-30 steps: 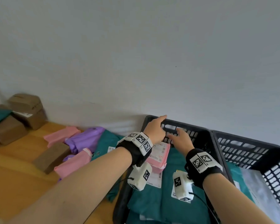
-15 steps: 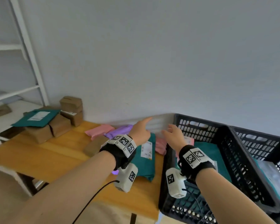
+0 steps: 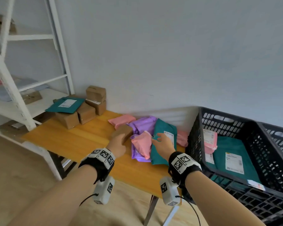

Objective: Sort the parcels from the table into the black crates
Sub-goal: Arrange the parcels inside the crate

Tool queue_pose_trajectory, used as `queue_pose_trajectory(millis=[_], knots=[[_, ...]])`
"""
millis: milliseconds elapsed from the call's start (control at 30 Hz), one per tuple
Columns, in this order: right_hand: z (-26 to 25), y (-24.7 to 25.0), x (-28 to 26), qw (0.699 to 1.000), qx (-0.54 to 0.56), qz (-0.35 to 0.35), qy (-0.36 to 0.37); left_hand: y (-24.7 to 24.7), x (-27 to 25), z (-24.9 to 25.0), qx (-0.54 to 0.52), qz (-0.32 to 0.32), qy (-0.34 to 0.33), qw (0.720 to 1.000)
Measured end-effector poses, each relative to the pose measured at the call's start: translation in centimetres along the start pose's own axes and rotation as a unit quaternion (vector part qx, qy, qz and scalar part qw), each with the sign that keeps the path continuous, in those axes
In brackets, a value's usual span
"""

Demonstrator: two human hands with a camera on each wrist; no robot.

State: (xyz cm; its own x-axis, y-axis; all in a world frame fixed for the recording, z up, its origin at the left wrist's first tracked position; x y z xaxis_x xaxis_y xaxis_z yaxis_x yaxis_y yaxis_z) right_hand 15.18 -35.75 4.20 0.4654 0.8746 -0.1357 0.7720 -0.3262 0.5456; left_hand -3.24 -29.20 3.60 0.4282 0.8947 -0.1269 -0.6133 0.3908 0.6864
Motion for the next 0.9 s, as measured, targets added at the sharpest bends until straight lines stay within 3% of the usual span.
queue_pose_trajectory(millis=[67, 367, 600, 900], knots=[[0.0, -1.4, 1.2, 1.0, -0.002, -0.02, -0.005, 0.1, 1.5, -2.6, 0.019, -0.019, 0.036, 0.999], [-0.1, -8.9, 9.8, 0.998, -0.009, -0.066, -0.013, 1.7, 9.4, -8.3, 0.036, -0.113, 0.088, 0.989], [-1.4, -12.8, 17.9, 0.994, -0.014, -0.102, -0.041, 4.3, 17.3, -10.8, 0.072, -0.11, 0.128, 0.983], [-1.7, -16.5, 23.8, 0.986, 0.01, -0.13, -0.103, 4.6, 23.7, -14.3, 0.048, -0.14, 0.171, 0.974]])
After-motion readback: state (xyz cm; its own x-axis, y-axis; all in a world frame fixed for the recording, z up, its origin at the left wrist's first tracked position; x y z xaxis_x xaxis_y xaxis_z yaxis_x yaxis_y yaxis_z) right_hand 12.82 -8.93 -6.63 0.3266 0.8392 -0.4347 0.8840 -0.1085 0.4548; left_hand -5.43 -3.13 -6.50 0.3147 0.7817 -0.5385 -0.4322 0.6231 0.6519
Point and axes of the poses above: each hand's wrist, its own x-axis towards the middle knuckle, its own y-axis out of the back of the hand, z = x × y, the point moved 2 cm from there along x, towards the middle knuckle, and after that the axes turned 1 degree about x, right-handed, at the moved point
